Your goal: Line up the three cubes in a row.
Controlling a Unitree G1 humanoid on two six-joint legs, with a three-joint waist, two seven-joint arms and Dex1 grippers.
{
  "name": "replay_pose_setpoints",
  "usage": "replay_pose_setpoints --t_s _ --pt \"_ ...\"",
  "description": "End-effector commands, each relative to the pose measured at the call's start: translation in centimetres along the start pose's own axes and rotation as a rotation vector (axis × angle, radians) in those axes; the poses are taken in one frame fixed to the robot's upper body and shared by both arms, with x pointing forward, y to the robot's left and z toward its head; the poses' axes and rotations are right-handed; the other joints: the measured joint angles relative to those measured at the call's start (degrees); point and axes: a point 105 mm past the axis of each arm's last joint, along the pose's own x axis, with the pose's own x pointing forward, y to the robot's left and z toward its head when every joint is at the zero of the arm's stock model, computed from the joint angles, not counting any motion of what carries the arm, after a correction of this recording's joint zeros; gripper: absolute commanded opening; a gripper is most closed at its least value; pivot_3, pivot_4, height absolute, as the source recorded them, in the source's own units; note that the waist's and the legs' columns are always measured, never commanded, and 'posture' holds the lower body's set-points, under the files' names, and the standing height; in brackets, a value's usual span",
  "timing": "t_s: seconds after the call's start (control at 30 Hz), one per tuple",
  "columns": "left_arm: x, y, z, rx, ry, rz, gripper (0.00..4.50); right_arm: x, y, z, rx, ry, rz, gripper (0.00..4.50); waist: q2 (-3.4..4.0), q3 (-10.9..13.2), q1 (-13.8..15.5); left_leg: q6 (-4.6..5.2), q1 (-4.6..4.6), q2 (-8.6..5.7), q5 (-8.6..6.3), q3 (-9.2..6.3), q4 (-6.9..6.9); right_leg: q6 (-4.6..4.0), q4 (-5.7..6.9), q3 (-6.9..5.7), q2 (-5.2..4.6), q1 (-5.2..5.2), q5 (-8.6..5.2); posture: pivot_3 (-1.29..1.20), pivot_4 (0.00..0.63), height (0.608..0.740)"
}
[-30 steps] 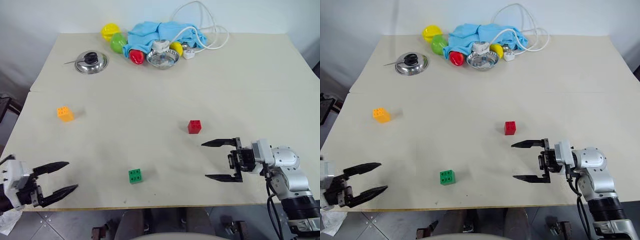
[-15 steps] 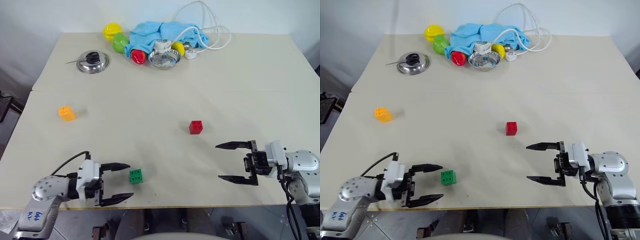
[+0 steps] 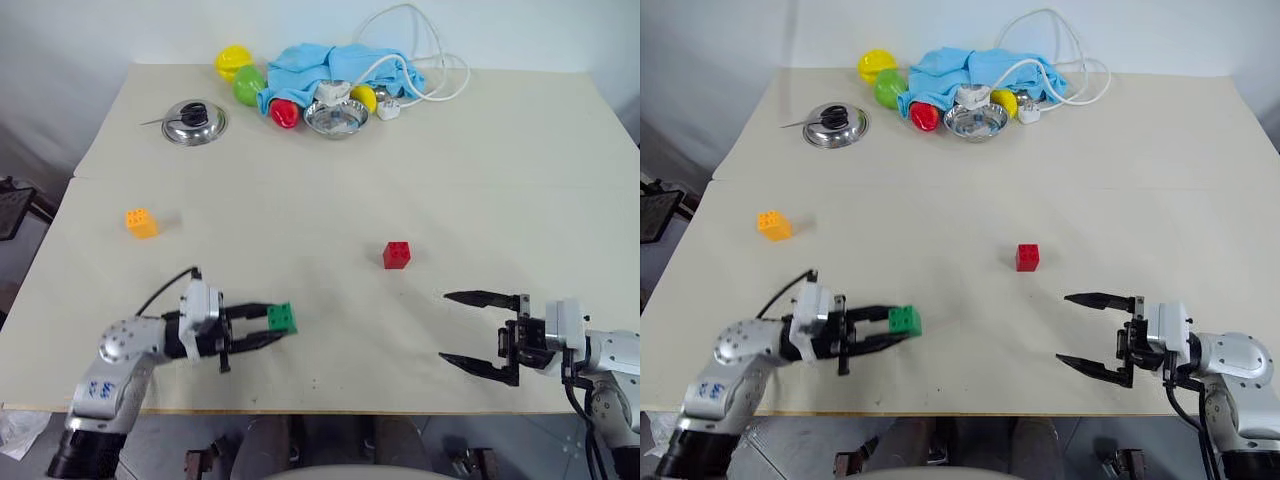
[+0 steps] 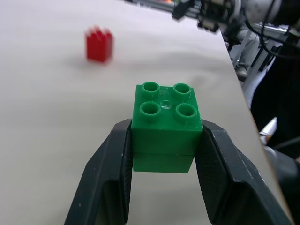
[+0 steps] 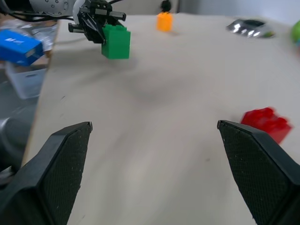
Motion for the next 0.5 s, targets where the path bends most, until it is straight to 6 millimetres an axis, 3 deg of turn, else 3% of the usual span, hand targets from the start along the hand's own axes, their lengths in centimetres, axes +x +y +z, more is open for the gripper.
replay_pose_setpoints --t_s 0.03,0.27,0.5 --pt "1.5 3.3 1.3 0.043 0.017 -0.011 1.50 0.0 -1.3 2.0 -0.040 -0.120 -0.148 4.50 0.00 -0.01 0.24 0.02 -0.05 -0.04 0.08 -0.07 0.01 0.00 0.03 -0.03 0.03 -0.01 0.00 0.00 0.150 0.740" --pt "7.0 6.9 -0.3 0.024 0.128 -0.092 1.50 -0.5 -2.8 2.0 -0.059 -0.162 -0.323 4.50 -0.03 -0.01 -0.02 0.08 -0.13 -0.57 0.09 -0.04 -0.09 0.07 -0.07 0.09 0.02 -0.05 0.04 0.00 0.150 0.740" --pt "8.9 8.6 -1.2 0.079 0.170 -0.125 1.50 0.3 -2.1 2.2 -0.065 -0.172 -0.324 4.50 -0.08 0.02 -0.06 0.11 -0.17 -0.54 0.11 -0.03 -0.11 0.10 -0.12 0.02 0.06 -0.06 0.04 0.00 0.150 0.740"
